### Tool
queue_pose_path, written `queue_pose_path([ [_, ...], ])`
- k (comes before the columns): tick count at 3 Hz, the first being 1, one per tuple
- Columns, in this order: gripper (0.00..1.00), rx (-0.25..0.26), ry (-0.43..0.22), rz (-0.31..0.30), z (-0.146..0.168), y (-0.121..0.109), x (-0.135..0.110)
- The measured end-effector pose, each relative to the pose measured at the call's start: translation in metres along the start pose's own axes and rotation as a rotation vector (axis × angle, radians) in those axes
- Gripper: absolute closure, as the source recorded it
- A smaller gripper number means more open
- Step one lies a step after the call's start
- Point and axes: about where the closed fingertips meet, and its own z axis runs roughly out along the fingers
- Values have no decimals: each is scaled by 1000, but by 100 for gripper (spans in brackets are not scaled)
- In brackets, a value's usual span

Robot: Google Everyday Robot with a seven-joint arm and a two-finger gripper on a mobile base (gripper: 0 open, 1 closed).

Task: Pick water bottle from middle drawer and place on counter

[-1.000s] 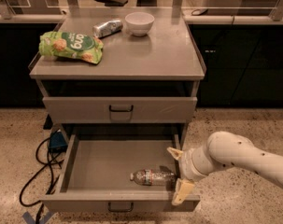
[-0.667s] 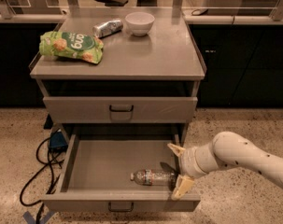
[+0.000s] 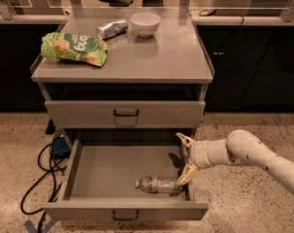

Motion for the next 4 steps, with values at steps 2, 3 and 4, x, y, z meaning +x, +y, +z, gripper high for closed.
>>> queue_pose_path([
  [2,0,-32,184,-38,20,6,10],
  [3,0,25,221,-30,51,-4,20],
  [4,0,62,216,-30,58,-11,21],
])
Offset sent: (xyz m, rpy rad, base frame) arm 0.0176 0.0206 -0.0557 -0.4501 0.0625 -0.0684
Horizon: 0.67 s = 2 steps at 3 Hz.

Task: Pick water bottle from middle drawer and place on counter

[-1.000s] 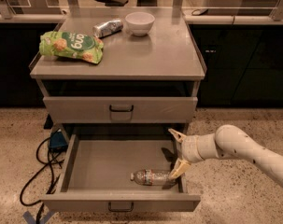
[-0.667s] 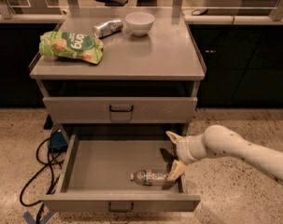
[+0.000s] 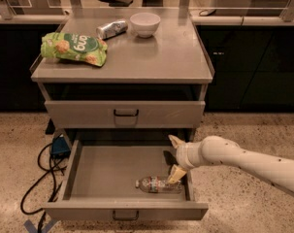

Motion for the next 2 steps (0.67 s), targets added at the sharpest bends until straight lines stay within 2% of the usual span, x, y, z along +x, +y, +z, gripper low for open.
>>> queue_pose_path([
  [1,0,-43,51,-4,7,-2,6],
  [2,0,-115,132,13,39,4,35],
])
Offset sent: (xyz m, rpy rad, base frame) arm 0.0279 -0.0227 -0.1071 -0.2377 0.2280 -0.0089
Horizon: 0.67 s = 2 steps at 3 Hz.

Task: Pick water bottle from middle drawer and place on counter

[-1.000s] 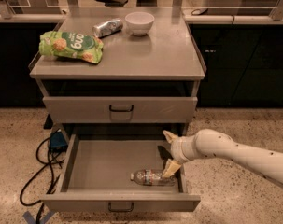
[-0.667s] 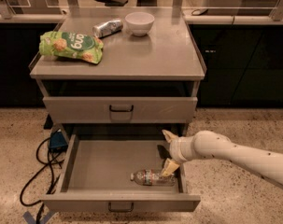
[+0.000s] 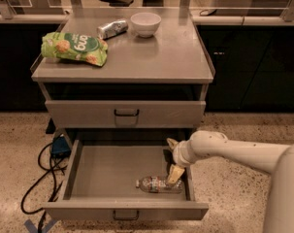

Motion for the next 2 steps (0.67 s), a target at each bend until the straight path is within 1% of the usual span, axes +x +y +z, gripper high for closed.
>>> queue_pose_path([
  [1,0,-37,12,49,59,14,50],
  [2,0,-37,12,49,59,14,50],
])
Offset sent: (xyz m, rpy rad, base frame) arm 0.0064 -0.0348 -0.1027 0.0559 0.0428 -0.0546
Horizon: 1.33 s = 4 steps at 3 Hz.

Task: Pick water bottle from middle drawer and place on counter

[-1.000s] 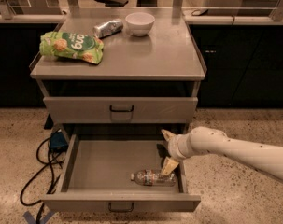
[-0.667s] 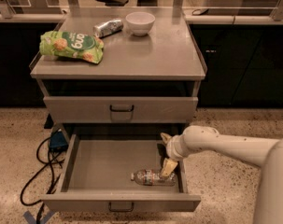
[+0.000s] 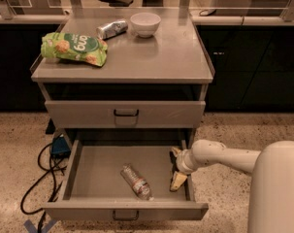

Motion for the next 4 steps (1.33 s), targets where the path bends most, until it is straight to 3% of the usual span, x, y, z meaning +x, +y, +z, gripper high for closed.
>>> queue_pose_path([
  [1,0,3,20,-3,-3,2,-6],
  [2,0,-10,81,-44,-16,7,-28],
  [3,0,-82,93,-75,-37,34,-68],
  [4,0,-88,97,-82,-40,37,-70],
])
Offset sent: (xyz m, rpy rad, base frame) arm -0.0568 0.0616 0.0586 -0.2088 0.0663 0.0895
